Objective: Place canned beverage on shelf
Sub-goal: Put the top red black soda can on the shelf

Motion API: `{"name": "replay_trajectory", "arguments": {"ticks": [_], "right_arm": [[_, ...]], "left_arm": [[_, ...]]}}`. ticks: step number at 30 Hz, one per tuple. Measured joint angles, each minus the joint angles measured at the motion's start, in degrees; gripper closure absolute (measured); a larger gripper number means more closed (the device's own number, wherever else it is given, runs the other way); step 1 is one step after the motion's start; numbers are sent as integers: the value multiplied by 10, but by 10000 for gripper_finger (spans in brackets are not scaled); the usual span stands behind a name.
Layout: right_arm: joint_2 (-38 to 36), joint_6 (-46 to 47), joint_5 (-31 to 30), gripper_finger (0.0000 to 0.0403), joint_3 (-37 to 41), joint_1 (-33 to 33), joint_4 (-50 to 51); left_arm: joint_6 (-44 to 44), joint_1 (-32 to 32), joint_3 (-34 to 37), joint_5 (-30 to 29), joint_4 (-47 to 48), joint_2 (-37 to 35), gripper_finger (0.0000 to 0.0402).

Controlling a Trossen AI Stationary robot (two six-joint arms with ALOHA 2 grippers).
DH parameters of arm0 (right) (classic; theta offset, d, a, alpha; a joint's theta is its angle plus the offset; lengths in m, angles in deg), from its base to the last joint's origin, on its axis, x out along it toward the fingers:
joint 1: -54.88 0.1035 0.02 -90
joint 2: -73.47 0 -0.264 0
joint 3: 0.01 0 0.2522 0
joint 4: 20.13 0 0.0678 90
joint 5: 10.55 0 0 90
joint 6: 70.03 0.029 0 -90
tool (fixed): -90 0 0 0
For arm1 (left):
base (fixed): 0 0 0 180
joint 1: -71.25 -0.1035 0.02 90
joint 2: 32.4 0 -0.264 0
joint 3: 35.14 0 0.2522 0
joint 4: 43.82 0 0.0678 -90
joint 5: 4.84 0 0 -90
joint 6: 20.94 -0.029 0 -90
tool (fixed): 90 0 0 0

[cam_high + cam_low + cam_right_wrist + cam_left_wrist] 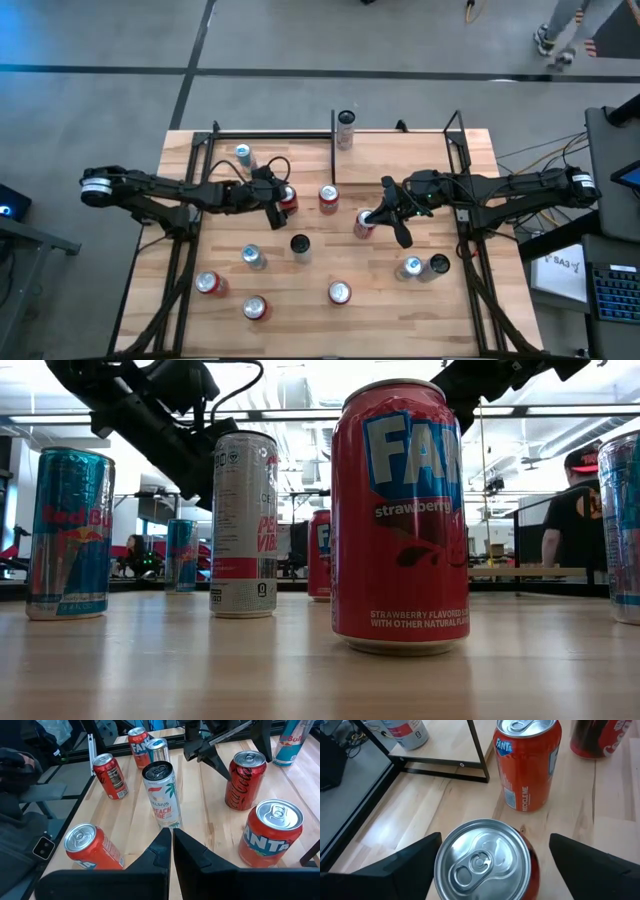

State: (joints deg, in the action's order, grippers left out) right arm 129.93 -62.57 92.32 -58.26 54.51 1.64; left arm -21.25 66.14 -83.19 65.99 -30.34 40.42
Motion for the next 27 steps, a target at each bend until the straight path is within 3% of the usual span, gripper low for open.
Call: {"name": "replay_trajectory", "arguments": {"ticks": [8, 16, 23, 27], "right_arm": [[0, 0, 0, 394, 0, 0, 0], [0, 7, -2, 394, 0, 0, 0], [0, 9, -27, 394, 0, 0, -11], [0, 9, -55, 394, 0, 0, -23]], "left_arm": [[-3, 0, 0, -2, 1, 0, 129], [-7, 0, -3, 2, 15, -22, 130], [-45, 2, -40, 4, 22, -98, 130], [-84, 6, -63, 40, 12, -143, 130]]}}
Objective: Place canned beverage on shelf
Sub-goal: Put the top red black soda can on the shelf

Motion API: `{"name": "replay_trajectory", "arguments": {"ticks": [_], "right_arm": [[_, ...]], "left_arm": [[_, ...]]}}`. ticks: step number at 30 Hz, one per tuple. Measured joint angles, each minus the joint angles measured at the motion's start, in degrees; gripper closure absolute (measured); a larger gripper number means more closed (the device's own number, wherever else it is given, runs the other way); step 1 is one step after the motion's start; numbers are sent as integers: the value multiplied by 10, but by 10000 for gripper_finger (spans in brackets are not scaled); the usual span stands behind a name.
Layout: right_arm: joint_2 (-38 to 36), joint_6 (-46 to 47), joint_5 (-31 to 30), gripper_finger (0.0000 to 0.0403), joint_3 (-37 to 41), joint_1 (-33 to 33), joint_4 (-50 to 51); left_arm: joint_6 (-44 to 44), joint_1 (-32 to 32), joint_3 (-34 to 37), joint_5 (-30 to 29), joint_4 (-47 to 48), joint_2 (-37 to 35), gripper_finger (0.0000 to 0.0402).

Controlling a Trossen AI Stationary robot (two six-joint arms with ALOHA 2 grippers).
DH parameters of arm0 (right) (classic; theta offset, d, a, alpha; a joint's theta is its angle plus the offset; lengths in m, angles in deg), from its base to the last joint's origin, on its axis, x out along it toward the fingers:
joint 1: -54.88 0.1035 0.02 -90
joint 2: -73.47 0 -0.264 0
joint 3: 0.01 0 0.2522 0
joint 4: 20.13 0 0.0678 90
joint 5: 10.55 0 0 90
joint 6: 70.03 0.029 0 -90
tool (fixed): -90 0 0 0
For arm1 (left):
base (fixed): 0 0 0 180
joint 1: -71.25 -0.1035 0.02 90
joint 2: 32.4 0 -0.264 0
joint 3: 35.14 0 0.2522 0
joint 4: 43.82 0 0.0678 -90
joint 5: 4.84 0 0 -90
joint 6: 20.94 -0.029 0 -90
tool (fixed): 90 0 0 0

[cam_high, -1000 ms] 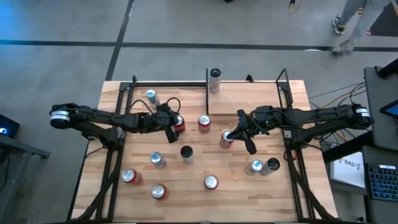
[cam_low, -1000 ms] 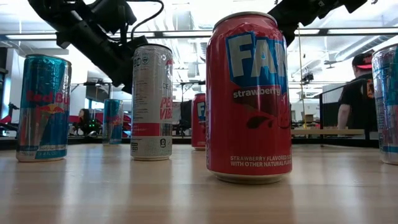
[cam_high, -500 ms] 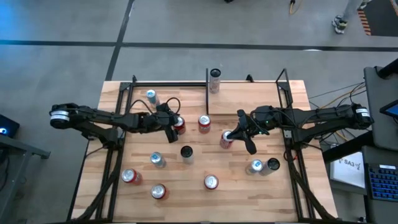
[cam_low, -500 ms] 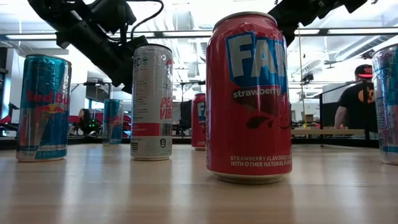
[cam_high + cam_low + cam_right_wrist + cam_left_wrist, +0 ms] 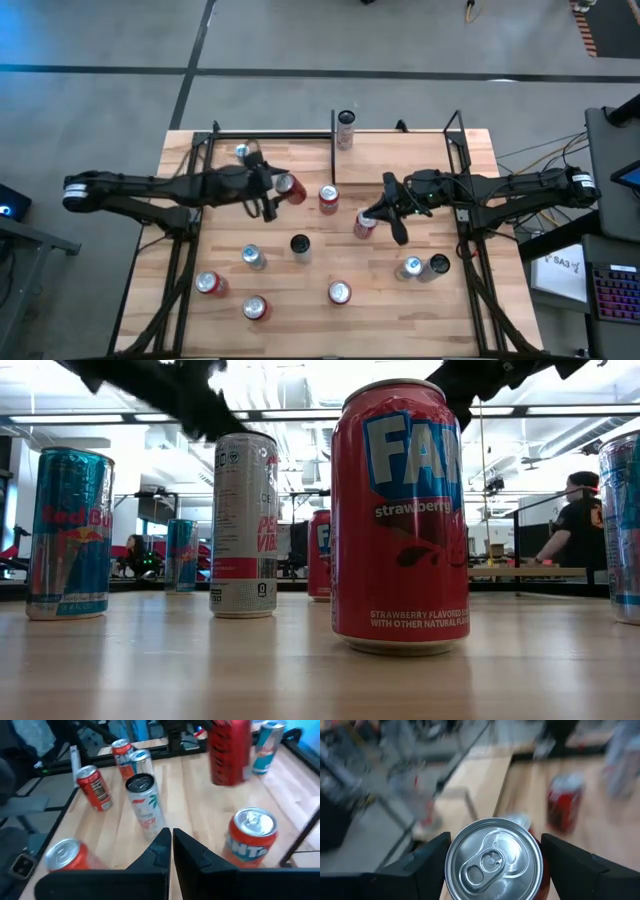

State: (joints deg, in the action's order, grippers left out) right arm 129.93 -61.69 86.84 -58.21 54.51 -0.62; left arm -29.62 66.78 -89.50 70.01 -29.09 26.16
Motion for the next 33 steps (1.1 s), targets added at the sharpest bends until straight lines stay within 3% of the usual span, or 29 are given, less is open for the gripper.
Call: {"name": "replay_trajectory", "arguments": {"ticks": [9, 20, 25, 33], "right_arm": [[0, -17, -31, 394, 0, 0, -49], [0, -25, -49, 382, 0, 0, -82], [17, -16, -50, 329, 0, 0, -93], [74, -6, -49, 183, -10, 0, -125]], "left_arm": [[-22, 1, -9, 146, -90, -37, 129], [-9, 11, -9, 162, -141, 18, 128], [-8, 13, -8, 163, -177, 37, 128], [-3, 14, -9, 163, -207, 55, 127]]}}
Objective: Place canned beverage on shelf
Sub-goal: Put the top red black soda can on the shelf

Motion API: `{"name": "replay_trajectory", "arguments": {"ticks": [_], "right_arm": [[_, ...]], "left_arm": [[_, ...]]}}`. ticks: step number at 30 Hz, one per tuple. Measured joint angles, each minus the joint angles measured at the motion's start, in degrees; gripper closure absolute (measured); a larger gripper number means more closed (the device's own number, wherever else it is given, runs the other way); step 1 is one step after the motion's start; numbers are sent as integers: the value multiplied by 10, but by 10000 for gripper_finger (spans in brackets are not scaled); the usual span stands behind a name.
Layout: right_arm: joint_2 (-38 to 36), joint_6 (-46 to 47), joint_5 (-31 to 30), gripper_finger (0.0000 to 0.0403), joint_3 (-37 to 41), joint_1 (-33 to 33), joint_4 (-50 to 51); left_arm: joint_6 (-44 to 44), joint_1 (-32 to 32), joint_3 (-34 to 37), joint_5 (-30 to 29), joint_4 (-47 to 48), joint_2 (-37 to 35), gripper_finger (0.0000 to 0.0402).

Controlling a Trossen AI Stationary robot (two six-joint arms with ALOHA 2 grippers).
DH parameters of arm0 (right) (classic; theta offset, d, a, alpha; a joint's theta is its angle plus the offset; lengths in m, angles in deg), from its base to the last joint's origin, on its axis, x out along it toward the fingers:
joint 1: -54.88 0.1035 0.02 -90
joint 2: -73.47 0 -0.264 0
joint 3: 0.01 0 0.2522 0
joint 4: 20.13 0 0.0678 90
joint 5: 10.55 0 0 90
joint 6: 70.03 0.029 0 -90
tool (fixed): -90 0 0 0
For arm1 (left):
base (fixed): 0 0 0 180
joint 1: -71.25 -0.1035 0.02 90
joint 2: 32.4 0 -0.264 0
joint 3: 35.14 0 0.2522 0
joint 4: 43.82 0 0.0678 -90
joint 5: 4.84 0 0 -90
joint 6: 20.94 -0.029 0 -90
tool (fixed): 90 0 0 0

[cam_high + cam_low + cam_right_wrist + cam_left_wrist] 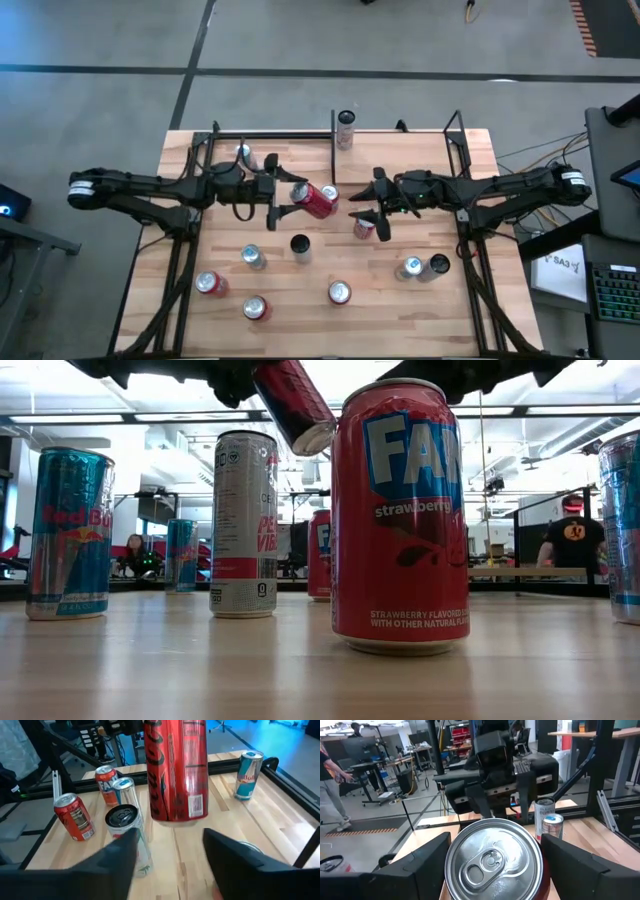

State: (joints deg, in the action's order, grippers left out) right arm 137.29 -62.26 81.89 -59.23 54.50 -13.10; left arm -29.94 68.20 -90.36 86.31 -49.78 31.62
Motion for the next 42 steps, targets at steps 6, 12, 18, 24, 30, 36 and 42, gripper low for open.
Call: {"name": "replay_trajectory", "arguments": {"ticks": [6, 12, 18, 24, 30, 36, 42], "right_arm": [[33, -1, 1, 73, -32, 0, 2], [59, -15, 19, 24, -75, 0, 35], [80, -24, 49, 22, -126, 0, 103], [101, -34, 66, 22, -166, -2, 148], [133, -52, 66, 22, -208, -5, 188], [155, -75, 66, 22, -237, -10, 202], [159, -118, 66, 22, -244, -12, 195]], "left_arm": [[5, 1, 0, 6, -23, 11, 127], [16, 10, 0, 30, -85, 49, 127], [21, 11, 0, 30, -110, 73, 127], [20, 15, -20, 30, -112, 95, 127], [16, 18, -36, 44, -109, 108, 127], [16, 21, -40, 44, -110, 112, 127], [16, 23, -40, 45, -112, 110, 128]]}}
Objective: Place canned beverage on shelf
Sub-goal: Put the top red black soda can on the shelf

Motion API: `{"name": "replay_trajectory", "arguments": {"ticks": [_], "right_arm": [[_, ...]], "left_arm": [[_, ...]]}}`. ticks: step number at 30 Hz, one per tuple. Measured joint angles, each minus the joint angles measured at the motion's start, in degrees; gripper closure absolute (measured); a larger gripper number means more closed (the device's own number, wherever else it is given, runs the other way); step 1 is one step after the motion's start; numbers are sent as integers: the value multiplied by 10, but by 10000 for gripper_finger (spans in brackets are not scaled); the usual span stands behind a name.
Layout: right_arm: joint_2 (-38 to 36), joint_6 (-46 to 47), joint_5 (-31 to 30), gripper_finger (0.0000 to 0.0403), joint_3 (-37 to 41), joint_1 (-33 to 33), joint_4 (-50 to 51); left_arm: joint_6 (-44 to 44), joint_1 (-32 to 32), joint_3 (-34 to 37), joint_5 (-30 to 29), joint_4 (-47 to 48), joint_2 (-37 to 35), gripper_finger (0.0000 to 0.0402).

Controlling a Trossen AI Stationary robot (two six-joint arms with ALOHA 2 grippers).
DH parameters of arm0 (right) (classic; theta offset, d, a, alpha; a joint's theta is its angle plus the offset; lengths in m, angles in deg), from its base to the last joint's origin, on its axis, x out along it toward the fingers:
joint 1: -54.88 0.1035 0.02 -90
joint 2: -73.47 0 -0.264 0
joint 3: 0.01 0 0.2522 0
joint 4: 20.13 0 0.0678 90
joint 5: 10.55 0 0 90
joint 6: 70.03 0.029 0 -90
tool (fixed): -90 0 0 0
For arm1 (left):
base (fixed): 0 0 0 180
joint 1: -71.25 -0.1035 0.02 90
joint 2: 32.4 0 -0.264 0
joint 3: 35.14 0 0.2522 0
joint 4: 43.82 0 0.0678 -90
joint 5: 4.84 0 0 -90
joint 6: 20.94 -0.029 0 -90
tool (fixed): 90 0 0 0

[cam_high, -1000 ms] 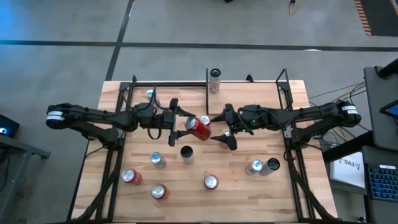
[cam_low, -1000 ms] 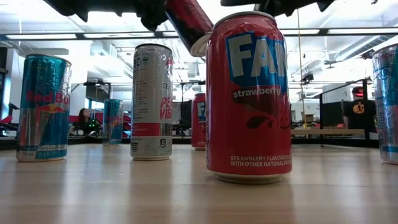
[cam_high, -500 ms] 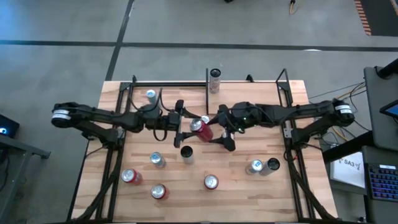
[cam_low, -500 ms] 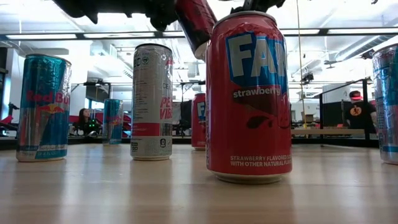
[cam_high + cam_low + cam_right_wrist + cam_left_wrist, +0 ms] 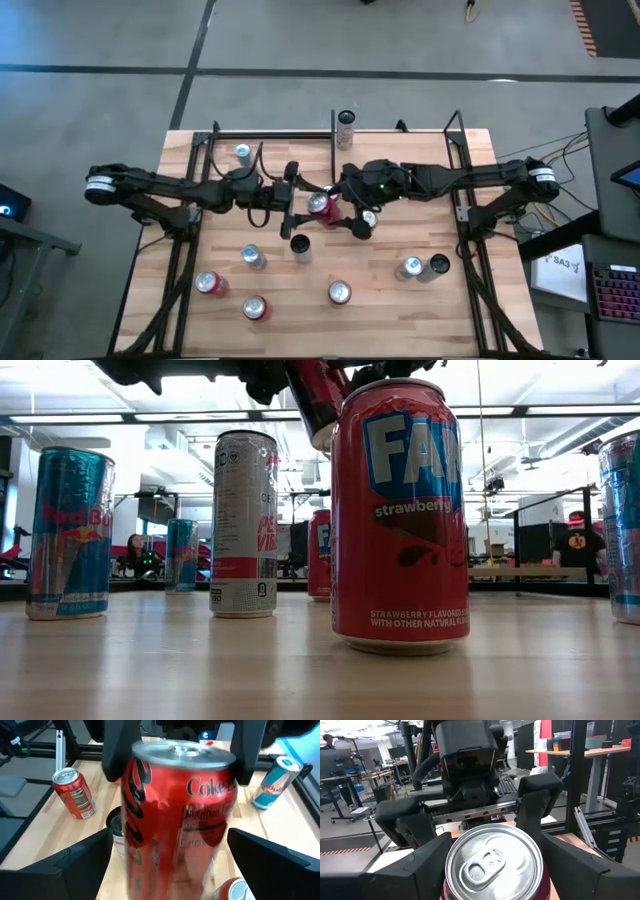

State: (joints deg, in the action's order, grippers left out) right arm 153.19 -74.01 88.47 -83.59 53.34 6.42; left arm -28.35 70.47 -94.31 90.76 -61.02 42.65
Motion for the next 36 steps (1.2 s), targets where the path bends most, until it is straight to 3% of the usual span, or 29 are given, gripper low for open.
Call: {"name": "replay_trajectory", "arguments": {"ticks": [5, 10, 20, 36], "right_arm": [[3, -11, 8, 22, 0, 0, -16], [17, -4, 34, 22, 0, -7, -28], [6, 16, 30, 22, 0, -9, 27], [47, -56, 29, 51, -2, -5, 84]], "left_arm": [[-2, 0, 0, 0, -14, -2, 141], [-4, 0, 0, -1, -28, 3, 183], [-4, -1, 0, -6, 60, -27, 259], [21, 0, 1, -6, 68, -94, 274]]}}
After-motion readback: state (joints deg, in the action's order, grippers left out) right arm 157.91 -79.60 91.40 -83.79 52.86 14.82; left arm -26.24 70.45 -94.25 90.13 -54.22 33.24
